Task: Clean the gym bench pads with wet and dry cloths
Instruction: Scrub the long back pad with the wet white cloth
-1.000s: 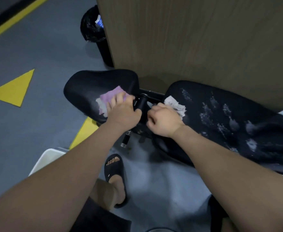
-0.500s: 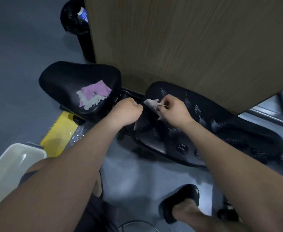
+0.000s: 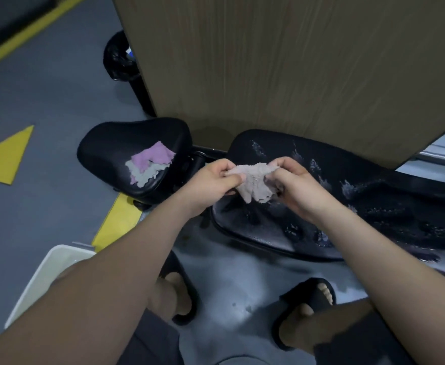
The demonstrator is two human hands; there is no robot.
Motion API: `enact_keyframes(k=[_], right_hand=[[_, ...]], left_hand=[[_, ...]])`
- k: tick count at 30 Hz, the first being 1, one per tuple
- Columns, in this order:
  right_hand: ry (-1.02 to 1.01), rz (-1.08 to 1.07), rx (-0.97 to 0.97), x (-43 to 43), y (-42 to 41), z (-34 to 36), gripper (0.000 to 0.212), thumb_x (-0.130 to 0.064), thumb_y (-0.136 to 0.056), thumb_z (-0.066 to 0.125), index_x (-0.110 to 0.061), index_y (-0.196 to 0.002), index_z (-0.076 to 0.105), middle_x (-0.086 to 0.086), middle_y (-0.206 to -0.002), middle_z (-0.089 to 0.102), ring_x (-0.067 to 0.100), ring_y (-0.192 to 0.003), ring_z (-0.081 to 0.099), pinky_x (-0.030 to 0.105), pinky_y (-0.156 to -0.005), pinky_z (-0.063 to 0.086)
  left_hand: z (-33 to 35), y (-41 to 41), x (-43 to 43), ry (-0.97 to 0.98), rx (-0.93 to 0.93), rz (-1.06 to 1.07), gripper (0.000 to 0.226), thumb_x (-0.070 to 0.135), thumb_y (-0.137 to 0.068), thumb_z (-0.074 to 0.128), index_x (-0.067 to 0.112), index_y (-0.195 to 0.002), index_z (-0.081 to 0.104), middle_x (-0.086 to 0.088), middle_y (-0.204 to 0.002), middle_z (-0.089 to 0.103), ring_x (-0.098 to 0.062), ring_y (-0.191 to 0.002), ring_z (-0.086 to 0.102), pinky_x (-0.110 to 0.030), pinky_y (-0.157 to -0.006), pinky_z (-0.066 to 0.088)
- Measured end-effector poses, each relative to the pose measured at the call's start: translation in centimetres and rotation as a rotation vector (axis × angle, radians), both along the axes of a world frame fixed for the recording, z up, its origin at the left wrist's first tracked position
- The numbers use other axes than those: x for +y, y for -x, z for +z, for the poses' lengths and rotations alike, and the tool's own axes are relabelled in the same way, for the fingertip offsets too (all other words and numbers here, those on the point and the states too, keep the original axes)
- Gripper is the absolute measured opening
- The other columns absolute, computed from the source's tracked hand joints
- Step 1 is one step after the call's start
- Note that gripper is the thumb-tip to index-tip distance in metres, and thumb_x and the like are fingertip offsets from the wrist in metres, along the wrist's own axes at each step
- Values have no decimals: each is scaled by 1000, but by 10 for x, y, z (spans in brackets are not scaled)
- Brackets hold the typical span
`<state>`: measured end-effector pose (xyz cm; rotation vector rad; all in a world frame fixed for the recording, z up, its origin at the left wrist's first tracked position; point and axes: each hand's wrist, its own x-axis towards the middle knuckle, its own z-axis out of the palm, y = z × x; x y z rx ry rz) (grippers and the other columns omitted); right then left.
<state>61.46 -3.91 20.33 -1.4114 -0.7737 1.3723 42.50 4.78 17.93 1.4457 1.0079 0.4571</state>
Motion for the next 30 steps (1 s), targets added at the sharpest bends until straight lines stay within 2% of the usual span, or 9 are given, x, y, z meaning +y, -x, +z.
enact_keyframes(k=[4, 7, 11, 15, 18, 23, 25, 27, 30], right_hand=[[9, 30, -294, 8, -4, -22, 25, -13, -91, 72, -26, -109, 60, 2, -80, 66, 13, -61, 57, 30, -58, 47], [22, 88, -565, 9, -10, -36, 23, -18, -86, 72, -33, -98, 61, 0, -82, 73, 12, -61, 59, 32, -61, 51], [55, 139, -747, 1, -8, -51, 11, -23, -83, 72, -26, -85, 61, -3, -70, 71, 7, -54, 61, 25, -57, 51], [60, 210, -813, -6, 0, -65, 14, -29, -85, 72, -19, -82, 63, 0, -70, 69, 16, -61, 63, 28, -57, 50], [38, 290, -920, -7, 6, -70, 15, -29, -88, 68, -16, -84, 64, 3, -75, 68, 24, -71, 64, 37, -64, 56], [27, 343, -1015, -8, 7, -66, 9, -23, -91, 61, -15, -95, 62, 8, -87, 69, 30, -80, 64, 34, -65, 50], [23, 381, -1027, -8, 4, -66, 10, -23, -92, 59, -15, -98, 61, 8, -90, 70, 31, -84, 65, 36, -68, 53], [33, 415, -1041, -8, -3, -66, 12, -24, -94, 57, -14, -99, 60, 9, -91, 69, 31, -85, 65, 38, -70, 54], [51, 439, -1073, -9, -14, -67, 13, -26, -95, 55, -14, -99, 59, 8, -92, 67, 29, -82, 63, 35, -66, 51]], left_hand=[[-6, -11, -5, 32, -22, 91, 11, 6, -96, 62, 16, -101, 63, -6, -86, 70, -12, -72, 67, -25, -64, 53], [-18, -15, -12, -13, 157, 138, 9, 12, -91, 65, 18, -98, 66, -2, -80, 70, -13, -67, 62, -22, -58, 50], [-29, -19, -16, -216, 462, 101, 4, 27, -89, 65, 26, -88, 61, 7, -79, 66, -9, -64, 58, -17, -48, 43], [-45, -19, -11, -340, 585, 75, 19, 28, -88, 67, 24, -98, 51, 4, -82, 63, -14, -76, 60, -27, -62, 41], [-54, -18, -13, -398, 603, 82, 27, 20, -86, 71, 19, -101, 49, -3, -98, 56, -20, -85, 56, -27, -72, 39], [-59, -13, -37, -741, 602, -66, 13, 5, -90, 58, 8, -101, 64, -10, -108, 55, -29, -99, 57, -32, -90, 47], [-64, -12, -48, -772, 570, -142, 20, 8, -94, 52, 7, -107, 68, -12, -108, 60, -27, -99, 61, -25, -91, 46], [-74, -11, -57, -786, 583, -172, 29, 17, -95, 49, 5, -110, 71, -12, -110, 62, -29, -101, 61, -29, -94, 49], [-87, -14, -54, -794, 644, -133, 24, 14, -91, 58, 6, -109, 71, -8, -117, 61, -30, -109, 54, -27, -95, 46]])
